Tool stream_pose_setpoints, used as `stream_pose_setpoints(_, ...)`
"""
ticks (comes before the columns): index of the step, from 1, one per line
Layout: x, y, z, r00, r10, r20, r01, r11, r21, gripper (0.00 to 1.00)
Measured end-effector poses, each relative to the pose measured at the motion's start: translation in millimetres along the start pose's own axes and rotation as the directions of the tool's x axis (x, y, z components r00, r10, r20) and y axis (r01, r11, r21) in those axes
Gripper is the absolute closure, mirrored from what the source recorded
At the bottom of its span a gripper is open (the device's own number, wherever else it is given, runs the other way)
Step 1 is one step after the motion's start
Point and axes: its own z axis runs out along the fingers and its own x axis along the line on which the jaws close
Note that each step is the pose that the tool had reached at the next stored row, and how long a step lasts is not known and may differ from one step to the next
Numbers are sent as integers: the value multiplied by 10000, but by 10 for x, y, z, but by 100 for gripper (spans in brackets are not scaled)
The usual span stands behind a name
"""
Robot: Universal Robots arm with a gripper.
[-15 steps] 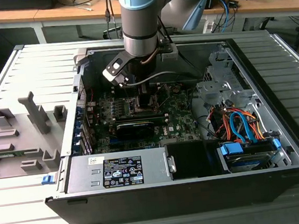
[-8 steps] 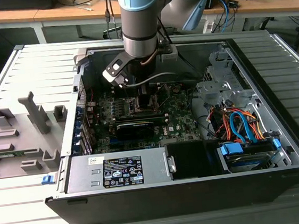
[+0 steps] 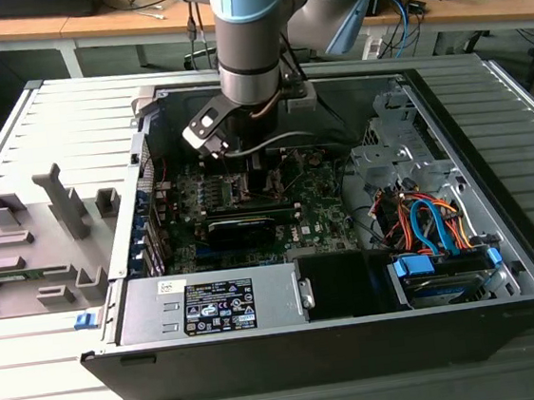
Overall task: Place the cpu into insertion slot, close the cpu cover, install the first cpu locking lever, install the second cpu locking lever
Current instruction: 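Place the cpu into insertion slot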
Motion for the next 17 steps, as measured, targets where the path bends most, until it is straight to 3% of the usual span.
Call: stream_pose_setpoints(17,2,-12,66,10000,16,0,-16,10000,0,46)
